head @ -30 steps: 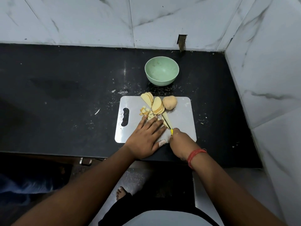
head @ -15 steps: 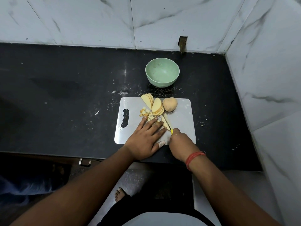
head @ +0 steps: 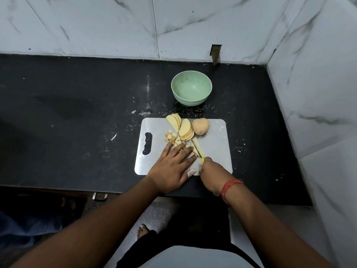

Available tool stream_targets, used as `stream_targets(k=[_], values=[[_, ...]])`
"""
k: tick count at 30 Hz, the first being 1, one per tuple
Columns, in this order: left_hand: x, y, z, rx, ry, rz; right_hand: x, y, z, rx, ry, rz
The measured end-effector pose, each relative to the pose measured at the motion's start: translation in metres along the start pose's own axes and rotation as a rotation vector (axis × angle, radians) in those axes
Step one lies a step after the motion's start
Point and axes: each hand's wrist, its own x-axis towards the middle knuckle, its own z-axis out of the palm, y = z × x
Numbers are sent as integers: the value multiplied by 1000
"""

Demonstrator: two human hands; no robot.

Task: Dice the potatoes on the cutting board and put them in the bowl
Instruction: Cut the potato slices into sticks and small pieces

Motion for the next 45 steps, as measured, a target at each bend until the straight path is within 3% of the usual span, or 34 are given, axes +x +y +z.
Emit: stream_targets(k=[28, 45], values=[[0, 1, 1, -3, -7, -24, -34, 42, 24, 46, -57, -30], [3, 3, -5, 40, -82, 31, -33, 49, 11, 115, 61, 39]])
